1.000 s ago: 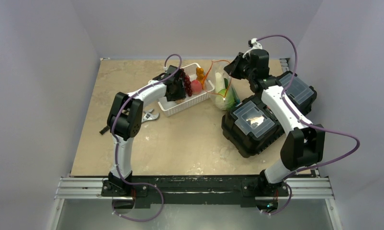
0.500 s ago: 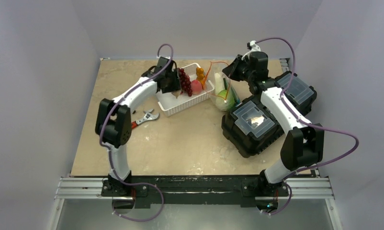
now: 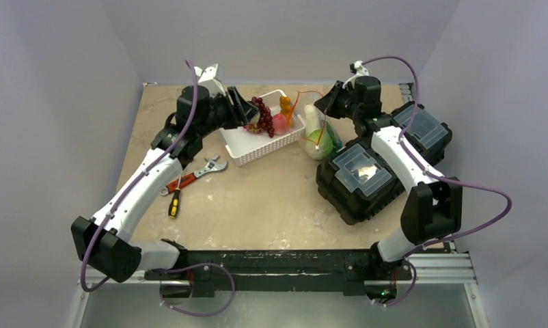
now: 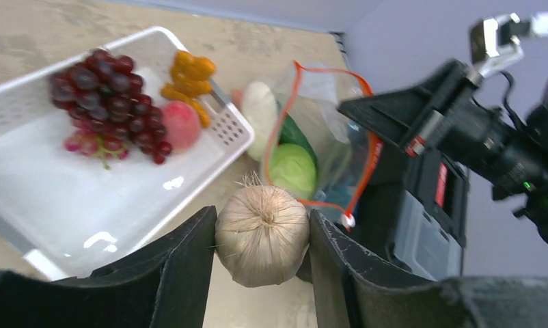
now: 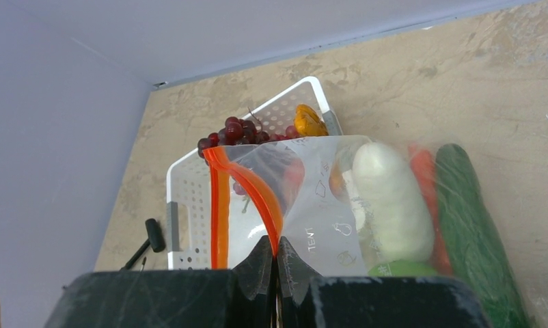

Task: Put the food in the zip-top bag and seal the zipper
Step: Place the fake vegetable in the zipper food storage bag.

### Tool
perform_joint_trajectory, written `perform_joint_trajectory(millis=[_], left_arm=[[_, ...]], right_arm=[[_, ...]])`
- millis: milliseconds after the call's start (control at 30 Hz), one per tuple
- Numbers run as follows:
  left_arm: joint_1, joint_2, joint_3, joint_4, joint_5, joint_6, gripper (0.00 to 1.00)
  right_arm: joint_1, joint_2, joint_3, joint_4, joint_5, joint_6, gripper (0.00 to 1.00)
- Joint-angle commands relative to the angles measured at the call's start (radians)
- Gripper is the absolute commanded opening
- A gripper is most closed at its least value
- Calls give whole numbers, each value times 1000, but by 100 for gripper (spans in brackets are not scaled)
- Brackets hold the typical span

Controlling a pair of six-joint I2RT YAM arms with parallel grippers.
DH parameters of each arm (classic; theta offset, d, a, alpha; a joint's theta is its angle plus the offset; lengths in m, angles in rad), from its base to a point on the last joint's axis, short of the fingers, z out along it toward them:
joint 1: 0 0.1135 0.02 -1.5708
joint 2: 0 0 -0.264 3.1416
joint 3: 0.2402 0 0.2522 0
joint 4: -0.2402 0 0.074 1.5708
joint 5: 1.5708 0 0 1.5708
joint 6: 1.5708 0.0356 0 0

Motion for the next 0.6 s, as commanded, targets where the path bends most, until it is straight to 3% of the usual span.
perform_joint_trajectory(millis=[0, 233, 567], left_arm=[[-102, -61, -131, 192, 70, -47, 26], [-175, 20, -104, 325, 48, -99, 25], [-186, 280, 93, 222, -23, -128, 30]], right_arm=[[15, -46, 2, 48, -36, -2, 0], [54, -48, 11, 67, -77, -37, 0], [61, -66, 15, 59, -86, -50, 0]])
